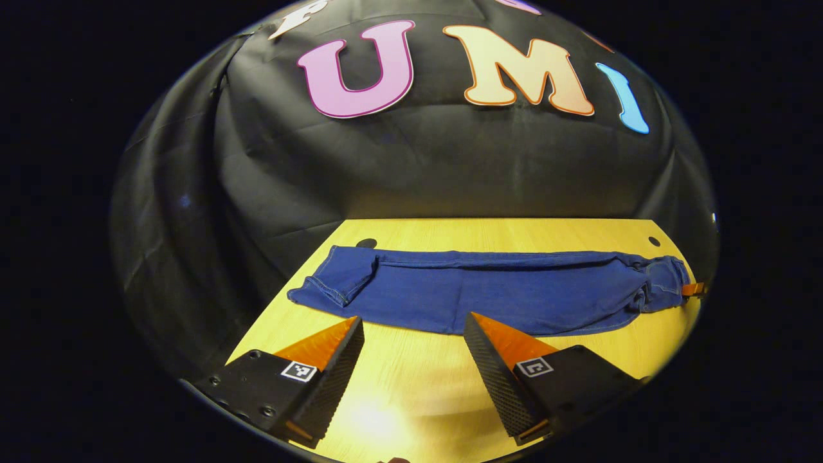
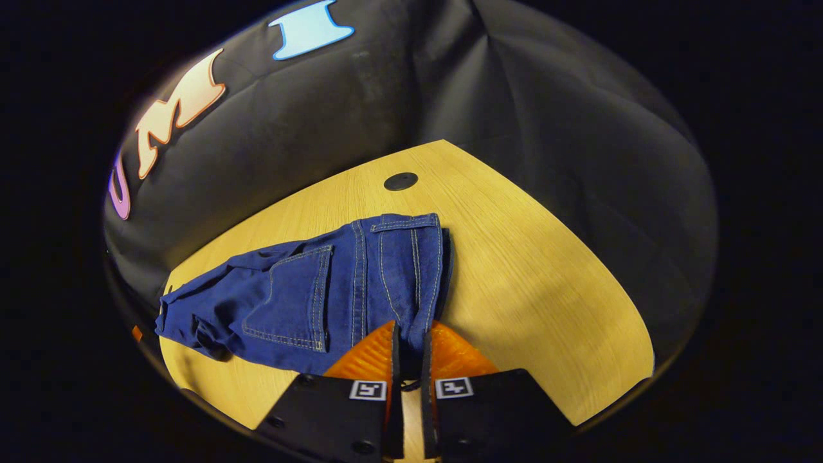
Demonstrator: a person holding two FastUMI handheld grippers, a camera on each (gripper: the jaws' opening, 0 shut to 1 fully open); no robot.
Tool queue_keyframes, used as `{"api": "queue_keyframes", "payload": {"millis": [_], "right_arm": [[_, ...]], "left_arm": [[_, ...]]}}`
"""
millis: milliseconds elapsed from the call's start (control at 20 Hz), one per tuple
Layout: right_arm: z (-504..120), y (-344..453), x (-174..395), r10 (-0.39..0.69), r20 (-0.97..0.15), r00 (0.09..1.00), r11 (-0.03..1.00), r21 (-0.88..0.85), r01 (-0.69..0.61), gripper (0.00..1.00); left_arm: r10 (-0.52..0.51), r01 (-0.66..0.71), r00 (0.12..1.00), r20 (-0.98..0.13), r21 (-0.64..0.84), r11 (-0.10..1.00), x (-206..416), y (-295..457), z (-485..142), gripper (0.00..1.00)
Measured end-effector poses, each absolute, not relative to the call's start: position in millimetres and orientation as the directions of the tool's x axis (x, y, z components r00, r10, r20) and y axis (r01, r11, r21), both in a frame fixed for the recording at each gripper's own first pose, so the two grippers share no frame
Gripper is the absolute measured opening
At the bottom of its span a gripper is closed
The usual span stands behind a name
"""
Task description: Grasp the waist and the cuffs of the jeans and fold them to make the two legs overlap; first hold the waist and fold one-third of the jeans toward the cuffs, then hold the cuffs and fold the remaining one-third in the same direction to finish folding.
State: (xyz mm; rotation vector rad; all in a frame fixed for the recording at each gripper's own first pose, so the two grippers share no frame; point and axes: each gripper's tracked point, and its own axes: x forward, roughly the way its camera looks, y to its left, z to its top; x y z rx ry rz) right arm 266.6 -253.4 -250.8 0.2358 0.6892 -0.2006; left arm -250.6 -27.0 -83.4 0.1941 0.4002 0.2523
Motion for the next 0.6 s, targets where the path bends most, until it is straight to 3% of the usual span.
{"api": "queue_keyframes", "payload": {"millis": [350, 600], "right_arm": [[-238.5, -251.5, 268.1, -0.174, -0.636, 0.752, 0.947, 0.102, 0.306, 0.05], [-184.1, -236.2, 266.8, -0.137, -0.538, 0.832, 0.934, 0.209, 0.289, 0.04]], "left_arm": [[0.233, -0.159, 0.898, -0.375, 0.217, 0.963, -242.1, -23.8, -89.1, 0.96], [0.183, -0.115, 0.904, -0.387, 0.193, 0.974, -237.7, -13.5, -92.6, 0.96]]}}
